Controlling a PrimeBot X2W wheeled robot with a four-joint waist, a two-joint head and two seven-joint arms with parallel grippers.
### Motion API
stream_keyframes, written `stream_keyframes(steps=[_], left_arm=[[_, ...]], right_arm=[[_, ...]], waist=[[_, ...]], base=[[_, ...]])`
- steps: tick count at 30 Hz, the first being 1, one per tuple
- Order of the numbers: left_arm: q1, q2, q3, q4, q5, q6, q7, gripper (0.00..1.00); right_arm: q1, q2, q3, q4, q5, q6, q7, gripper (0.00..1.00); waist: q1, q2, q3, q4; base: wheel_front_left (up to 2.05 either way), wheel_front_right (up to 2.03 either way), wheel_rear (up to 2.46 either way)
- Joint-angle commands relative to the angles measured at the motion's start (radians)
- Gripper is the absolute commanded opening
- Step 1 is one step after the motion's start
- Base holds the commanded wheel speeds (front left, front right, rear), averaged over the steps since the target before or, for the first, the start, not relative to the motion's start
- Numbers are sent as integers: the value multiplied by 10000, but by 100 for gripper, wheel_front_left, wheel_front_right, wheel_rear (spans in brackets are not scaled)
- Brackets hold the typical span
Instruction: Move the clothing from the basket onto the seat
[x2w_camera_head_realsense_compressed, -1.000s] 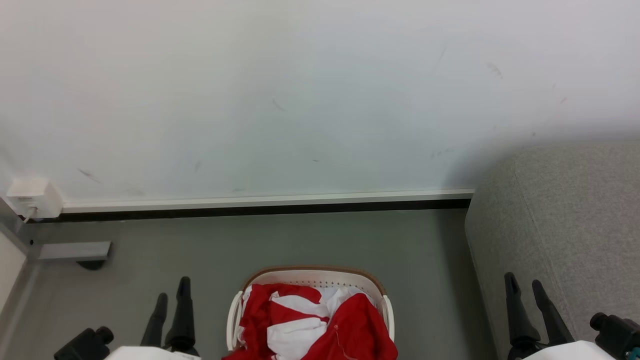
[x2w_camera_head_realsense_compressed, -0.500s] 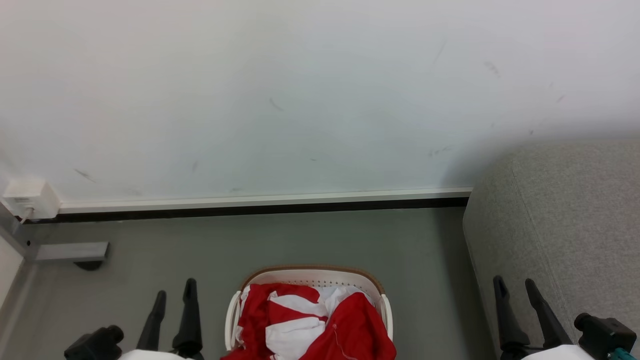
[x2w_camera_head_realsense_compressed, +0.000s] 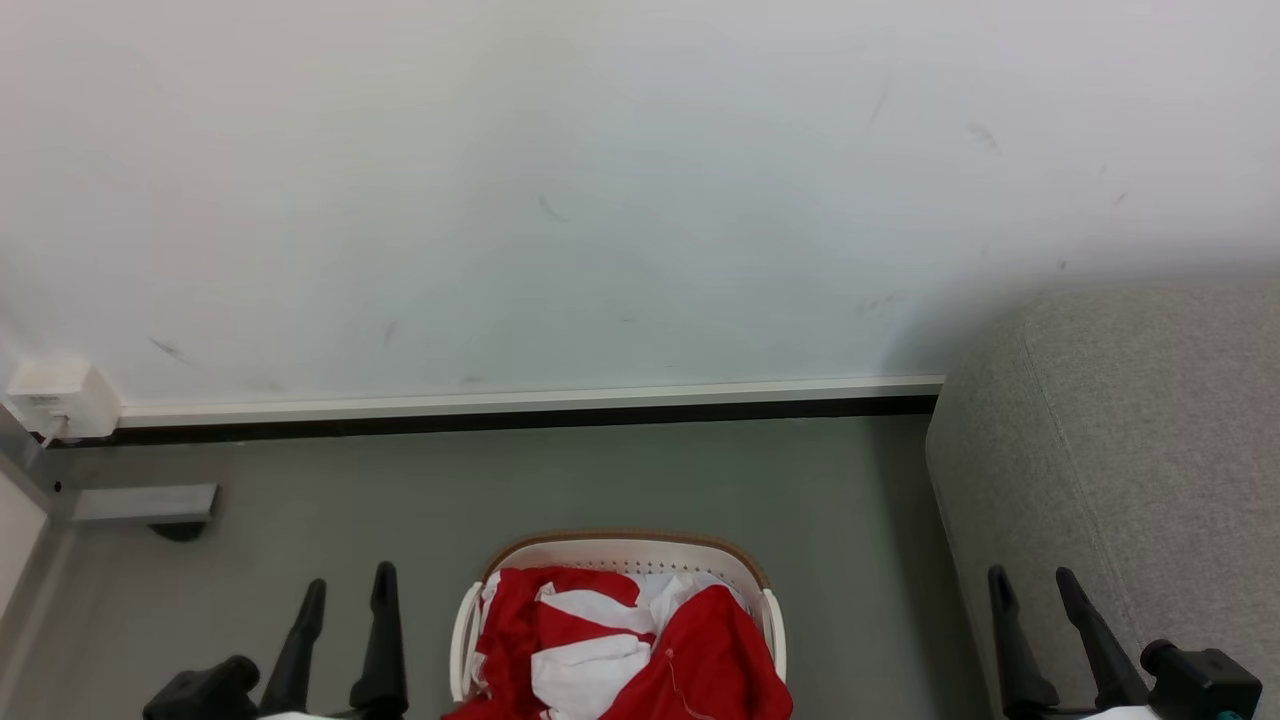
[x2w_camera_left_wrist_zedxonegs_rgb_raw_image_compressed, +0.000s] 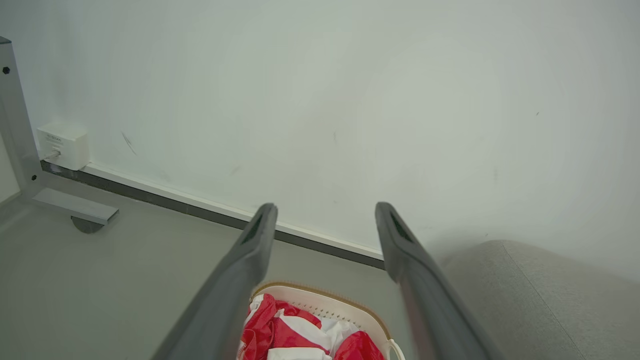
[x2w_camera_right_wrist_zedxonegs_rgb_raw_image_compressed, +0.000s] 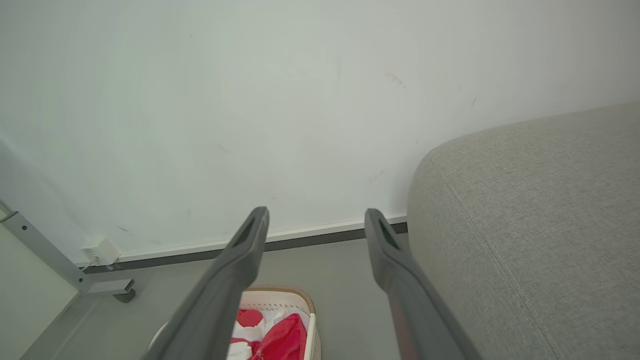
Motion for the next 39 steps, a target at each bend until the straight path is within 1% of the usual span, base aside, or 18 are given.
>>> stream_keyframes(steps=[1, 9, 18, 25, 33, 39], left_arm=[[104, 85, 18, -56, 332, -30, -120, 100], [194, 91, 51, 172, 990, -96, -278, 100], [252, 100, 174, 266, 1738, -216, -478, 100], [300, 103, 224, 377, 1996, -215, -620, 100], [365, 108, 297, 472, 2367, -315, -747, 100], [461, 106, 214, 394, 2650, -252, -857, 100]], right_arm=[[-8, -100, -56, -13, -271, -14, -110, 100], [-64, -105, -228, 17, -696, -15, -286, 100], [-113, -108, -150, 90, -1264, -17, -473, 100], [-90, -111, 19, 204, -1569, -18, -621, 100], [-58, -111, 116, 339, -1840, -19, -752, 100], [-30, -115, 177, 395, -2025, -20, -866, 100]], waist=[[0, 0, 2, 5], [0, 0, -5, 10], [0, 0, -30, 33], [0, 0, -57, 35], [0, 0, -78, 18], [0, 0, -45, -7]], base=[[0, 0, 0], [0, 0, 0], [0, 0, 0], [0, 0, 0], [0, 0, 0], [0, 0, 0]])
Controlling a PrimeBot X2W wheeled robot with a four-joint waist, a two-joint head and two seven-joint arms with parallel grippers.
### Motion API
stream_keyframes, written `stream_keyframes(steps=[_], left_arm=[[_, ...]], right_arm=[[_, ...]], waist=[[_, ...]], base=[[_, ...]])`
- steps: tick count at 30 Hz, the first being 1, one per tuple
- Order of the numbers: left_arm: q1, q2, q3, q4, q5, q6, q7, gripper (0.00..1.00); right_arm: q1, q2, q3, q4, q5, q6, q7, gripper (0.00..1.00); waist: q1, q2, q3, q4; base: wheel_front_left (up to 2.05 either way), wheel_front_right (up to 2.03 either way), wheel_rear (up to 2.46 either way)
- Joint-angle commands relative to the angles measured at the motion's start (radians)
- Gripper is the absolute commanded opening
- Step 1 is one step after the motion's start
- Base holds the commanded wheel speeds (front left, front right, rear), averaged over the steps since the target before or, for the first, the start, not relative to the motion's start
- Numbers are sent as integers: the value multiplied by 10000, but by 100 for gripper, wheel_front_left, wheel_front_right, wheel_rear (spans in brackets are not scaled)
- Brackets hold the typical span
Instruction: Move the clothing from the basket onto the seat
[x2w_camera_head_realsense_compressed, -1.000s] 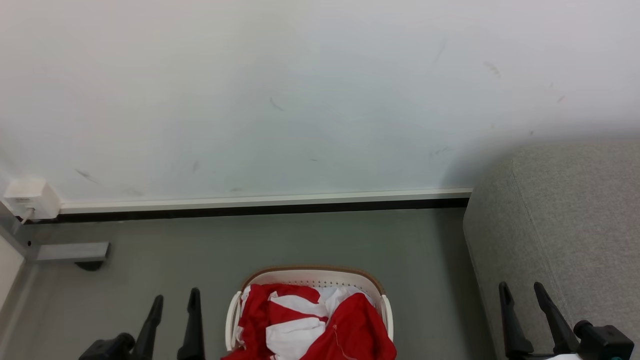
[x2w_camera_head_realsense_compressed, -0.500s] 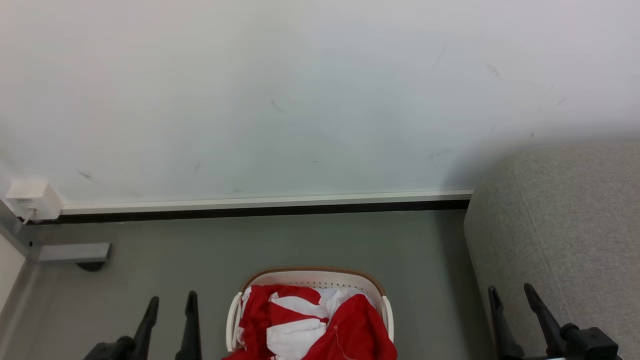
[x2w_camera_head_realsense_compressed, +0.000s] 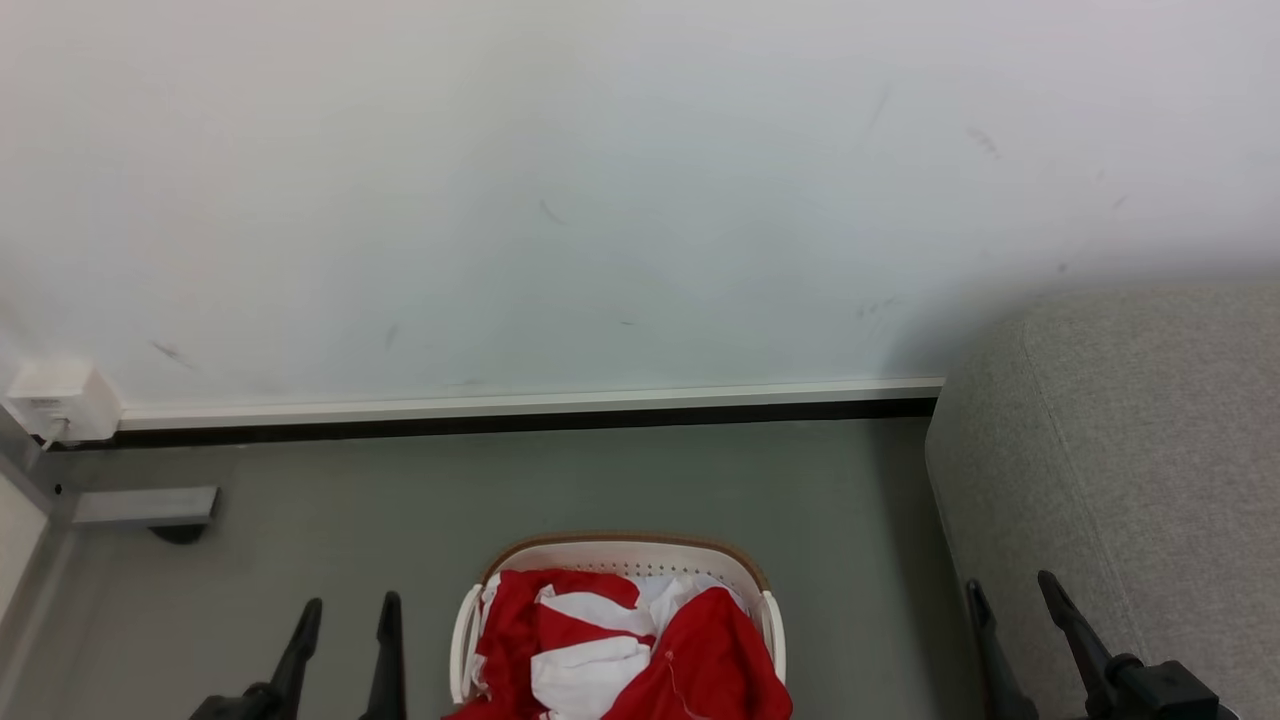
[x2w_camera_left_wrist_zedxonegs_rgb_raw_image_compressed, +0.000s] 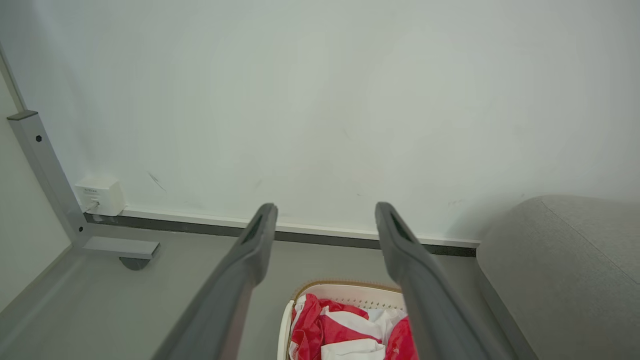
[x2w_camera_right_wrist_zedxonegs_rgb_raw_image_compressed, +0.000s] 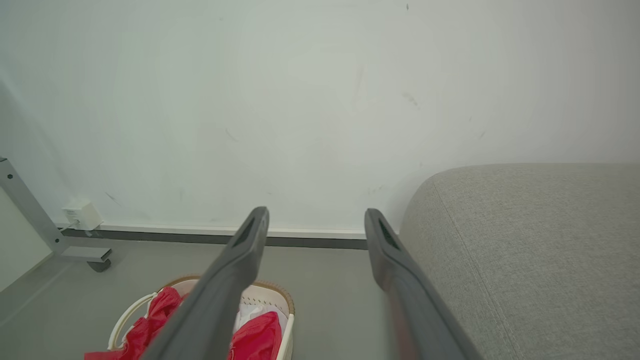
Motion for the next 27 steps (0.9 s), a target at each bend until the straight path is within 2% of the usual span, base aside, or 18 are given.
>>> stream_keyframes(steps=[1, 10, 16, 21, 27], left_arm=[[123, 69, 0, -24, 295, 15, -92, 100], [-34, 68, 6, 42, 186, -64, -76, 100], [-484, 64, -286, 136, 122, -247, -75, 100], [-1352, 65, -1402, 681, 207, -608, -76, 100], [-2943, 341, -2930, 1691, 235, -697, -76, 100]], right_arm=[[-19, -80, 20, 36, -213, -21, -104, 100], [-135, -74, -49, -28, -54, -21, -96, 100], [-433, -71, -125, -229, -137, -21, -96, 100], [-921, -67, -251, -470, -246, -21, -94, 100], [-1706, -64, -210, -894, -281, -21, -94, 100]], waist=[[0, -1, 24, -14], [0, -1, 266, -163], [0, -1, 1130, -340], [0, -1, 2358, -405], [0, -1, 3972, -618]], base=[[0, 0, 0], [0, 0, 0], [0, 0, 0], [0, 0, 0], [0, 0, 0]])
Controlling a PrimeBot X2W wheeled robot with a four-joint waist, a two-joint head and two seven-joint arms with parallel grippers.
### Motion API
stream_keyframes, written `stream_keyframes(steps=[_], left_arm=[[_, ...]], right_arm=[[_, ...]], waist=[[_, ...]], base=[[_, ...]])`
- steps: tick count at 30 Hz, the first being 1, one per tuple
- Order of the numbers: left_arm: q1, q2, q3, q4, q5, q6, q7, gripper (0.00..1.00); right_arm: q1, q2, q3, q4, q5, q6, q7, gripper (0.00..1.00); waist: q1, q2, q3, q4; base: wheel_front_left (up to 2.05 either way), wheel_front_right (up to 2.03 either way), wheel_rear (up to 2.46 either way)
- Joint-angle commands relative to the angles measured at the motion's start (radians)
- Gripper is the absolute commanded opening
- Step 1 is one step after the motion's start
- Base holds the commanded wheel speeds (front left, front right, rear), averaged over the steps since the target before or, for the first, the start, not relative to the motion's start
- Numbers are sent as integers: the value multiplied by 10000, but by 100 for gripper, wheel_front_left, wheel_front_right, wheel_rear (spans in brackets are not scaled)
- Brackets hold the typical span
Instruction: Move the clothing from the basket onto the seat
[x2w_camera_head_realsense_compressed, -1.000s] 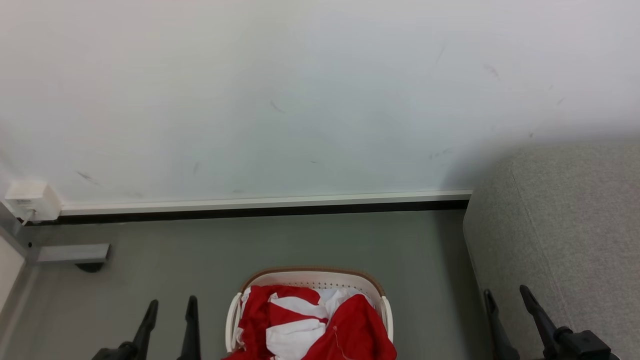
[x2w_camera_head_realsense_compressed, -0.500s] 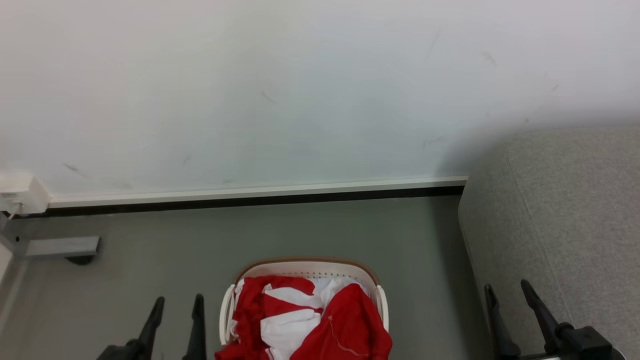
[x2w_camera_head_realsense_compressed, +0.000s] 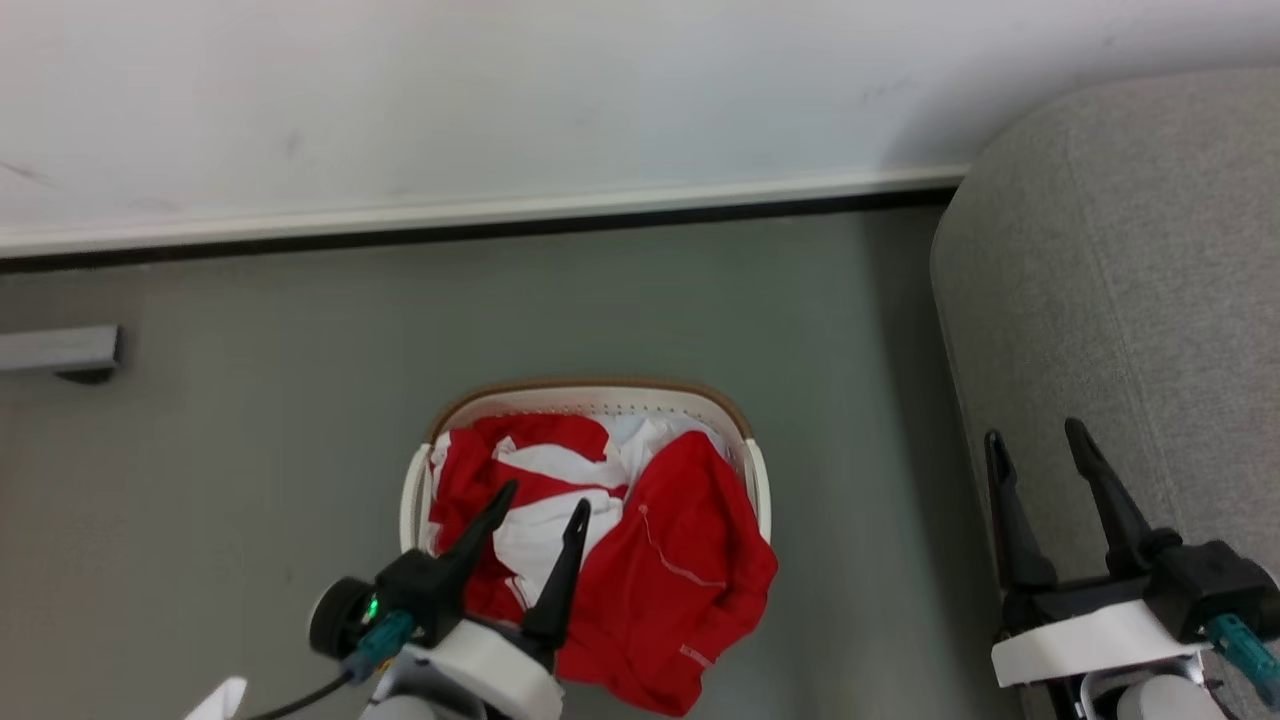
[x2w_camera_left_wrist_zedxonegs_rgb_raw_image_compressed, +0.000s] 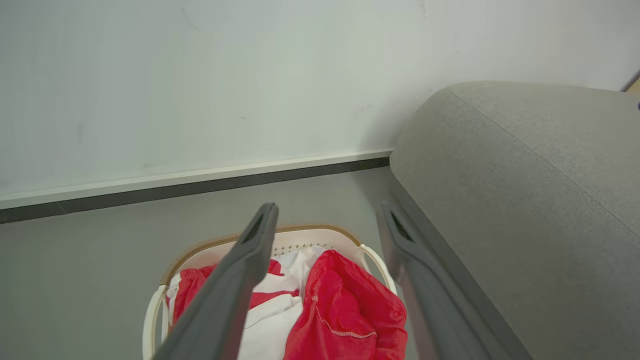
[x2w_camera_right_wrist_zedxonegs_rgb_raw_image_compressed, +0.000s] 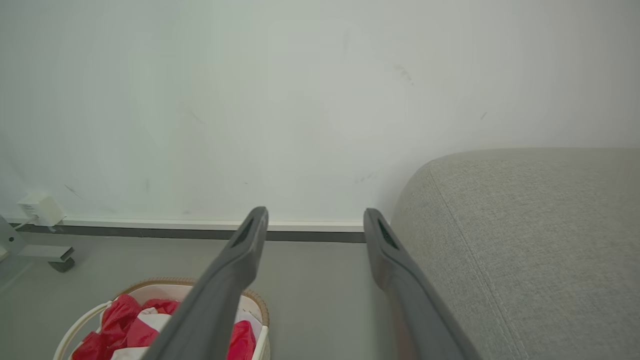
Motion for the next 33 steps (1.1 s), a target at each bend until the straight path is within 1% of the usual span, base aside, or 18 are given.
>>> stream_keyframes(steps=[1, 4, 7, 10, 12, 21, 28, 33], left_arm=[[-722, 246, -537, 328, -93, -39, -7, 100], [-1599, 524, -1341, 881, -329, -31, -7, 100], [-2497, 798, -2105, 1837, -443, -13, 13, 100], [-3425, 936, -2755, 2831, -610, -14, 140, 100], [-3925, 980, -3024, 3359, -753, -14, 149, 100], [-5563, 1094, -3577, 5330, -969, -15, 659, 100], [-6519, 1048, -3830, 6179, -1552, -16, 416, 100], [-7037, 1187, -3917, 6777, -1681, -16, 363, 100]], right_arm=[[-389, -41, 4, -210, -85, -21, -35, 100], [-793, -41, 57, -494, -121, -21, -35, 100], [-1168, -36, 104, -814, -122, -21, -35, 100], [-1462, -38, 258, -1142, -9, -21, -35, 100], [-1621, -33, 331, -1366, 36, -21, -35, 100], [-1842, -29, 302, -2171, 79, -21, -35, 100], [-1880, -32, 335, -2311, -4, -21, -35, 100], [-1927, -32, 410, -2396, -12, -21, -35, 100]], waist=[[-1, 0, 1339, -250], [-1, 0, 2111, -464], [-1, 0, 2795, -684], [-1, 0, 3396, -929], [-1, 0, 3762, -1103], [-1, 0, 4987, -1442], [-1, 0, 5526, -1461], [-1, 0, 5771, -1527]], base=[[0, 0, 0], [0, 0, 0], [0, 0, 0], [0, 0, 0], [0, 0, 0], [0, 0, 0], [0, 0, 0], [0, 0, 0]])
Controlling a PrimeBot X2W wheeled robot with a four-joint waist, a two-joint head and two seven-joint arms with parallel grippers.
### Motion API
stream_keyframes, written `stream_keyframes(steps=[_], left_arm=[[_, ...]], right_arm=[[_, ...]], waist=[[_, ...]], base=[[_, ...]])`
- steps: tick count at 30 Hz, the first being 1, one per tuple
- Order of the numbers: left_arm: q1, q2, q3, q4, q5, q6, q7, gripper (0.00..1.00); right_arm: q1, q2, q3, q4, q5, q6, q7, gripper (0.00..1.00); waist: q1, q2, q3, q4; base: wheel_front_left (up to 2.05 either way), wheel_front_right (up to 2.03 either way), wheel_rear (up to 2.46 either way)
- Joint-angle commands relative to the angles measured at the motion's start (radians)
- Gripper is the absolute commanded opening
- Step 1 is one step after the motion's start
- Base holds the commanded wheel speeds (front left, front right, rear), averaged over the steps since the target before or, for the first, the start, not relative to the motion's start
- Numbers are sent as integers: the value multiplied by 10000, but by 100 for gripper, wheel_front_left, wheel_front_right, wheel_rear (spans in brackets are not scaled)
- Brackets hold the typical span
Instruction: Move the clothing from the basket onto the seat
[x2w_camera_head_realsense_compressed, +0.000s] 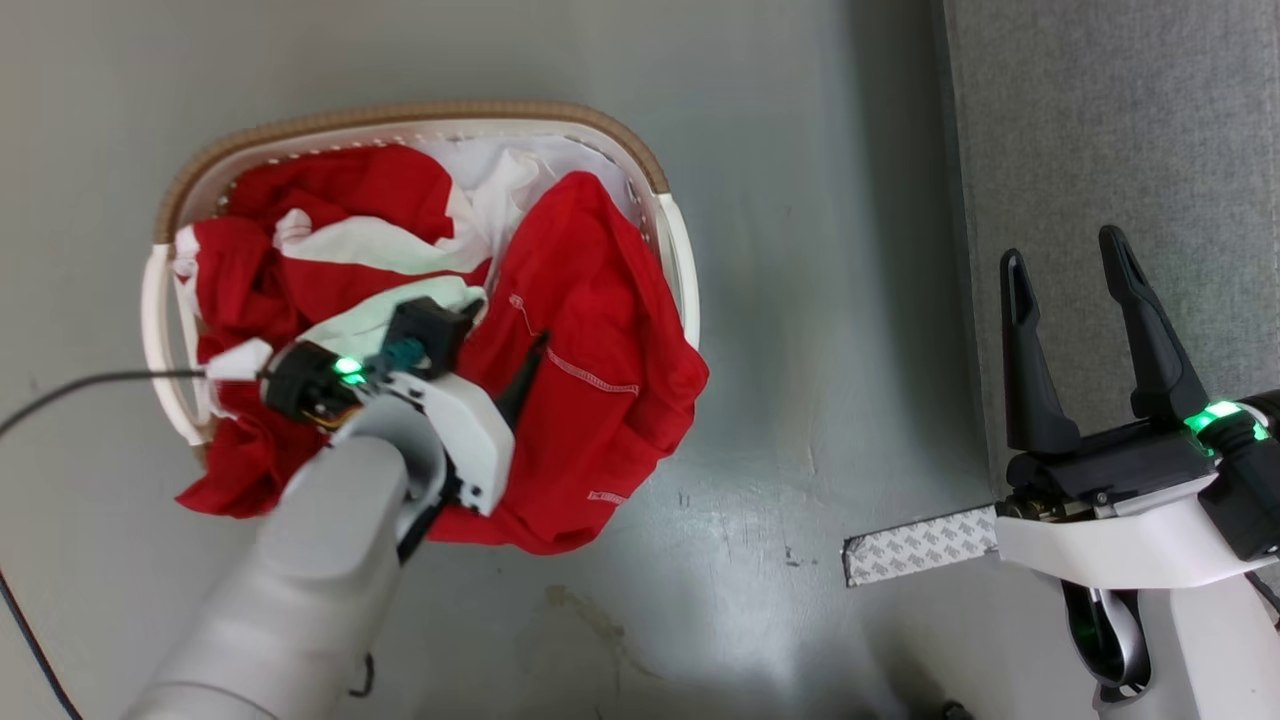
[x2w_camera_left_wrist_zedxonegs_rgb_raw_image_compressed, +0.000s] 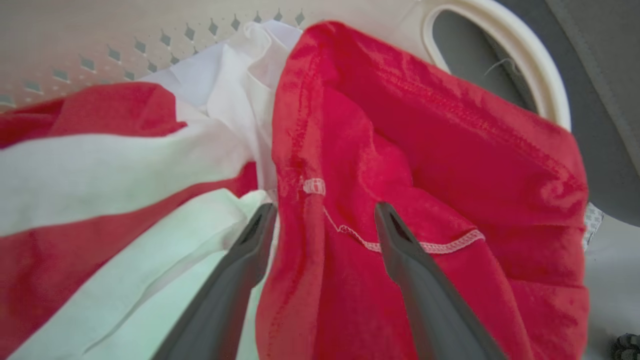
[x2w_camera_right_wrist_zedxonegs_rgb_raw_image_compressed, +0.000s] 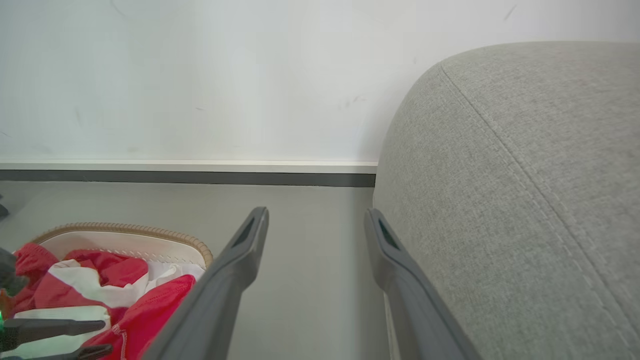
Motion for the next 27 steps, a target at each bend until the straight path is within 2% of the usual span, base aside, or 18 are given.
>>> stream_keyframes(steps=[1, 18, 19, 20, 21, 27], left_arm=[[-258, 127, 12, 179, -47, 31, -74, 100], [-977, -254, -569, 1379, -368, 28, -250, 100], [-1036, -224, -663, 1437, -258, 28, -269, 49], [-1040, -251, -769, 1501, -221, 28, -282, 20], [-995, -327, -852, 1536, -259, 27, -293, 0], [-868, -463, -1155, 1340, -650, 26, -390, 0]], right_arm=[[-129, -20, -11, -90, -36, -21, -35, 100], [-85, -18, -109, -176, -101, -21, -35, 100], [-109, -18, -115, -179, -107, -21, -35, 100], [-133, -18, -131, -174, -122, -21, -35, 100], [-146, -18, -152, -160, -126, -21, -35, 100], [-189, -18, -220, -37, -158, -21, -35, 100]], waist=[[-1, -1, 117, -46], [-1, -1, 707, 25], [-1, -1, 712, 31], [-1, -1, 708, 39], [-1, -1, 696, 48], [-1, -1, 258, 178]], base=[[0, 0, 0], [0, 0, 0], [0, 0, 0], [0, 0, 0], [0, 0, 0], [0, 0, 0]])
